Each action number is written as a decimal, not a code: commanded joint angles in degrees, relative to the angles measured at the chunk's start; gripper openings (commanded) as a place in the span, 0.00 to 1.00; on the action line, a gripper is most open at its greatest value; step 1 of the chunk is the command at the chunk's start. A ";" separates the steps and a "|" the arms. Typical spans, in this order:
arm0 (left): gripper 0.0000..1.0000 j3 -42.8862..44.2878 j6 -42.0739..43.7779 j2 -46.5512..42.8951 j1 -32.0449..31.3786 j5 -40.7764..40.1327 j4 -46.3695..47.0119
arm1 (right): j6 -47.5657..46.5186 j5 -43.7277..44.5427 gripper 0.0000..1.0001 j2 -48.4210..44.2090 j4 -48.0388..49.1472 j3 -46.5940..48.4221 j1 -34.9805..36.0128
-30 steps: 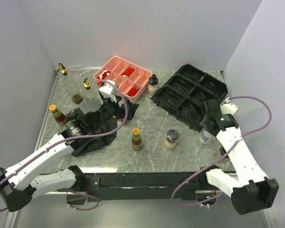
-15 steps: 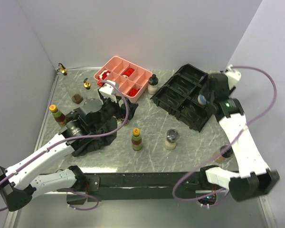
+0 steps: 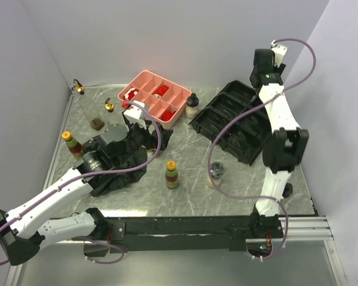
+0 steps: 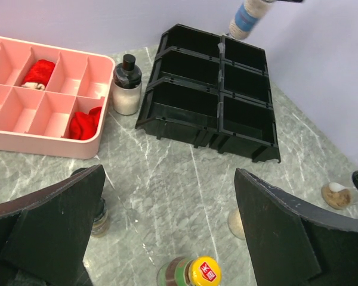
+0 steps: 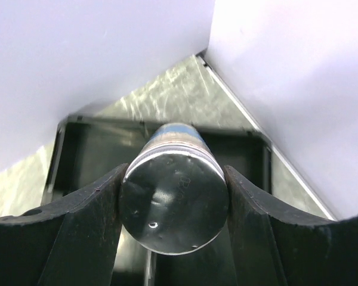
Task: Organize the condiment bottles
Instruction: Place the bottle in the storage box.
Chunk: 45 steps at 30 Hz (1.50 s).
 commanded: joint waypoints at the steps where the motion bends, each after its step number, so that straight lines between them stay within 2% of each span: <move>1: 0.96 0.82 1.24 -0.86 -0.35 -1.18 1.62 | -0.77 -0.46 0.41 6.95 -5.65 12.16 -2.15; 5: 0.96 0.82 1.42 -1.03 -0.26 -1.35 1.62 | -1.74 -3.81 0.42 7.04 2.69 6.54 -3.54; 8: 0.96 0.56 1.77 -0.86 -0.35 -2.23 1.80 | -0.07 -4.33 0.43 9.40 1.57 7.59 -5.31; 16: 0.96 0.82 1.68 0.64 -0.26 -1.53 1.45 | -1.57 -7.23 0.44 12.49 6.13 6.89 -6.90; 25: 0.96 0.73 2.03 0.37 -0.26 -2.76 1.62 | -1.65 -7.50 0.60 16.09 10.17 7.68 -7.86; 28: 0.97 0.65 1.94 0.46 -0.26 -2.58 1.62 | -1.22 -7.50 0.75 16.88 9.65 9.17 -8.21; 29: 0.96 0.65 2.03 0.46 -0.26 -2.67 1.62 | -1.21 -7.33 0.84 16.97 8.86 9.52 -8.13; 31: 0.96 0.73 2.03 0.46 -0.35 -2.76 1.54 | -0.69 -6.98 0.91 16.36 8.51 9.17 -8.13; 32: 0.97 0.73 2.03 0.55 -0.35 -2.85 1.54 | -0.51 -7.06 0.99 14.97 8.68 8.74 -8.13; 37: 0.96 0.91 2.12 -0.06 -0.35 -2.85 1.27 | 0.98 -6.80 1.00 8.91 7.90 4.08 -7.95; 42: 0.96 0.47 2.30 -1.03 -0.35 -3.81 1.71 | 6.68 -7.41 1.00 3.45 0.26 1.62 -7.86; 45: 0.97 0.64 2.91 -0.95 -0.26 -4.95 1.54 | 10.01 -11.63 1.00 -0.59 -5.54 0.12 -7.08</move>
